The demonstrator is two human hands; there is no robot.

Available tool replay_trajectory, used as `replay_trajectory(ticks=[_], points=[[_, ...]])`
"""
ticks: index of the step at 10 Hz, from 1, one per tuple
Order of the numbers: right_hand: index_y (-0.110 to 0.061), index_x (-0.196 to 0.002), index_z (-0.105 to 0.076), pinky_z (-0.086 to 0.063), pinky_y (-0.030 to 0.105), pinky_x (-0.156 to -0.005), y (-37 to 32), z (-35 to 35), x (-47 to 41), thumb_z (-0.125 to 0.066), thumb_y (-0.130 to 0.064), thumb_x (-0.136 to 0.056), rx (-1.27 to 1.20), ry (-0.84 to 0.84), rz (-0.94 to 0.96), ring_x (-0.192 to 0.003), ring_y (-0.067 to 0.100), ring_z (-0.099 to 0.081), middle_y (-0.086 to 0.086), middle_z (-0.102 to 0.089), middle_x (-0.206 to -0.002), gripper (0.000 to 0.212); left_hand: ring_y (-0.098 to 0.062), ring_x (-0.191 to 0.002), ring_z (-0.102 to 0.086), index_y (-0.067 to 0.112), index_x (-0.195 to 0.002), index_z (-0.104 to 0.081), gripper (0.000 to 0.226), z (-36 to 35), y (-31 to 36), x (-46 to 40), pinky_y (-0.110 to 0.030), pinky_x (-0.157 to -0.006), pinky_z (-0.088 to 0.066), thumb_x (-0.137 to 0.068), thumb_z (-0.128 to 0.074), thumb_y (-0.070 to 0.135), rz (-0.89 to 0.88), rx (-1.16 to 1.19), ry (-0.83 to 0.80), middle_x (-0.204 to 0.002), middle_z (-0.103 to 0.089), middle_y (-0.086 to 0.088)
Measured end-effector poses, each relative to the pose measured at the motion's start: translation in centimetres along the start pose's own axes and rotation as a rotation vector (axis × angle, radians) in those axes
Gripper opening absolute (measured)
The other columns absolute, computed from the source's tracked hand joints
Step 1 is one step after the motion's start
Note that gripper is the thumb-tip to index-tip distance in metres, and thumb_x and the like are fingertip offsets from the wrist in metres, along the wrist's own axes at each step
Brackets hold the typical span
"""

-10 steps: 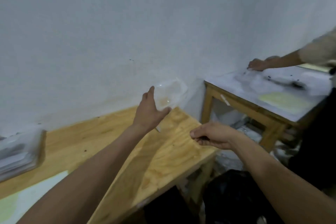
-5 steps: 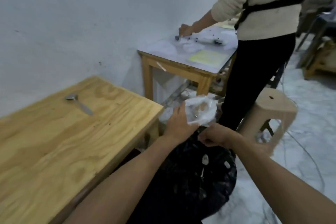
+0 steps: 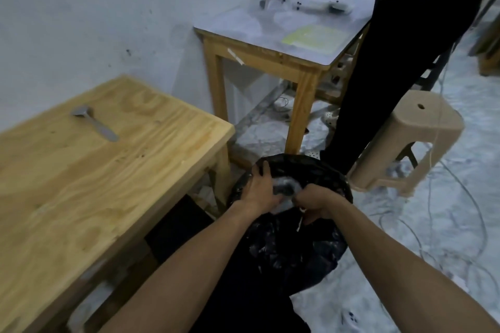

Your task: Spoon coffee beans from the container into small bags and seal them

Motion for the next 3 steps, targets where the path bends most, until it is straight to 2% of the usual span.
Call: replay_trajectory(ticks=[1, 2, 3], points=[[0.006, -0.127, -0.054, -0.062, 0.048, -0.08, 0.6, 0.5, -0.7, -0.056, -0.006, -0.099, 0.001, 0.044, 0.008, -0.092, 0.035, -0.065, 0.02, -0.06, -0.111, 0.031, -0.045, -0.149, -0.029, 0.011, -0.164, -0.002, 0.099, -0.5, -0.3, -0.1, -0.05, -0.114, -0.04, -0.096, -0.07, 0.037, -0.001, -0.024, -0.018, -0.169, 0.0, -0.02], [0.001, -0.123, -0.06, -0.062, 0.047, -0.084, 0.3, 0.8, -0.8, -0.061, -0.007, -0.094, -0.058, 0.055, 0.025, -0.09, 0.028, -0.061, 0.015, -0.06, -0.109, 0.03, -0.045, -0.147, -0.03, 0.009, -0.163, -0.006, 0.096, 0.3, -0.7, 0.1, -0.049, -0.115, -0.038, -0.095, -0.069, 0.036, -0.004, -0.001, -0.019, -0.167, -0.01, -0.022], [-0.001, -0.108, -0.069, -0.061, 0.046, -0.082, 0.3, 0.9, 0.2, -0.062, -0.008, -0.094, -0.127, 0.114, 0.118, -0.088, 0.026, -0.062, 0.019, -0.067, -0.107, 0.017, -0.041, -0.149, -0.03, 0.011, -0.163, -0.011, 0.094, 0.0, -1.1, 1.4, -0.045, -0.119, -0.035, -0.094, -0.069, 0.037, -0.043, 0.104, -0.037, -0.165, -0.021, -0.02]])
Point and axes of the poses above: each hand's wrist, its own x-axis away from the middle knuckle, its own z-axis out of the back of the hand, y = z × x, the point moved 7 cm from there along -x, towards the middle knuckle
